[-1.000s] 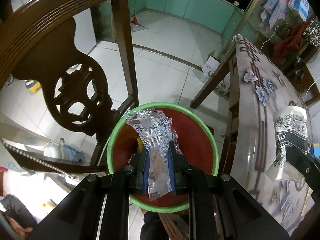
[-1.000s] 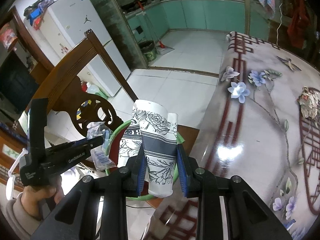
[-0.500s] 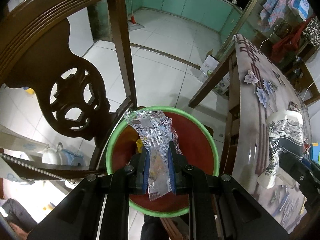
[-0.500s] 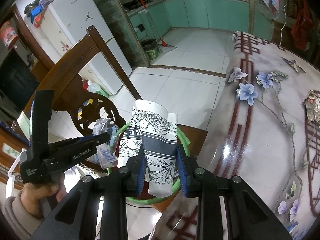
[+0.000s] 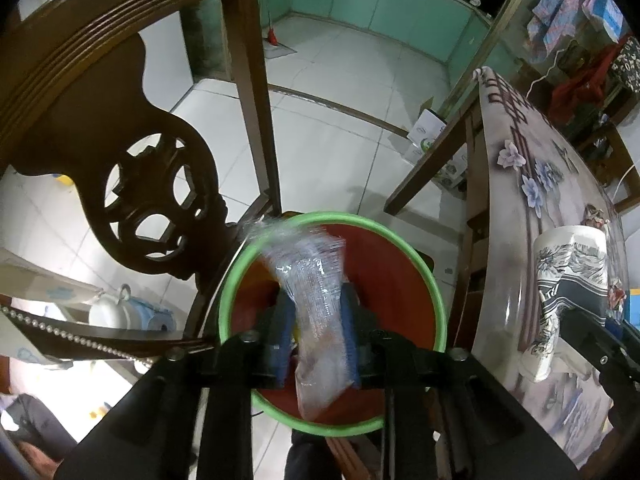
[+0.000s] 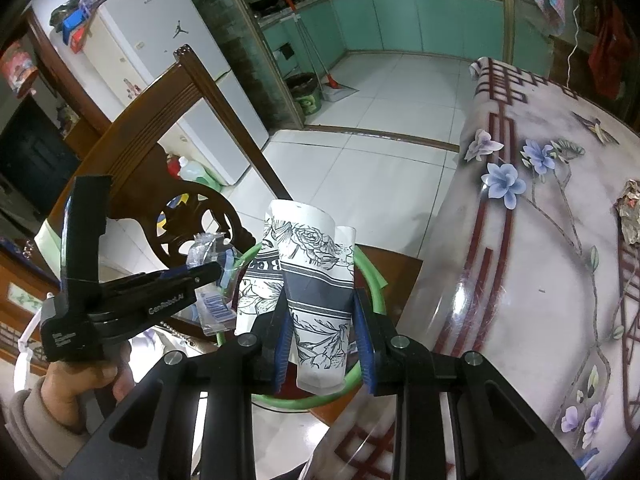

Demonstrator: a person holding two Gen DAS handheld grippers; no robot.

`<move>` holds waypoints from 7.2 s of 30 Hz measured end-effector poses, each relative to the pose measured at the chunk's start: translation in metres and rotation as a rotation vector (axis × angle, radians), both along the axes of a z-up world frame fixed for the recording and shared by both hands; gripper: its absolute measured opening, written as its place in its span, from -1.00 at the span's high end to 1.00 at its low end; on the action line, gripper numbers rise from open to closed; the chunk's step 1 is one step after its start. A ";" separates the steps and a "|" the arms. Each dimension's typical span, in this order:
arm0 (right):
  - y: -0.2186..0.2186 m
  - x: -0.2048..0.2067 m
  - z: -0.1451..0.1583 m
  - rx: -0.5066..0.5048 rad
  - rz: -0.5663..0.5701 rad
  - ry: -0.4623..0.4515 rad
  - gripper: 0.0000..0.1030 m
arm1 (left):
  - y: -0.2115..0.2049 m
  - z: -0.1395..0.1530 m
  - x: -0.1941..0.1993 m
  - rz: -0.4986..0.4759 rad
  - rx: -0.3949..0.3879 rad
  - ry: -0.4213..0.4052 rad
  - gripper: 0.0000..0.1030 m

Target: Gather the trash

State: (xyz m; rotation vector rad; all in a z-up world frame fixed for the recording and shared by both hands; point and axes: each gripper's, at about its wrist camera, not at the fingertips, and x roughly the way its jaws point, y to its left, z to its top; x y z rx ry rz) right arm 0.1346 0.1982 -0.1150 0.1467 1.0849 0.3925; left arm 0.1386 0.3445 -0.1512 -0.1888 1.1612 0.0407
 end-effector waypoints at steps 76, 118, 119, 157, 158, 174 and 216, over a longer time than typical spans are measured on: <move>-0.516 -0.004 -0.076 0.144 -0.362 0.002 0.50 | -0.469 0.015 0.087 -0.284 -0.042 -0.022 -0.63; -0.492 -0.064 -0.023 0.070 -0.335 -0.087 0.58 | -0.447 0.104 -0.011 -0.321 0.055 -0.318 0.23; -0.491 -0.066 -0.021 0.067 -0.333 -0.089 0.58 | -0.446 0.102 -0.015 -0.322 0.053 -0.309 0.23; -0.445 -0.069 -0.021 -0.104 -0.165 -0.049 -0.05 | -0.360 0.000 -0.096 -0.219 0.066 -0.043 -0.53; -0.449 -0.070 -0.021 -0.113 -0.168 -0.046 -0.06 | -0.359 0.000 -0.096 -0.216 0.062 -0.043 -0.54; -0.478 -0.089 -0.020 -0.006 -0.216 0.002 -0.11 | -0.347 0.008 -0.087 -0.196 0.012 -0.030 -0.54; -0.377 -0.111 0.025 0.030 -0.113 -0.094 0.98 | -0.308 0.049 -0.093 -0.197 0.027 -0.141 0.27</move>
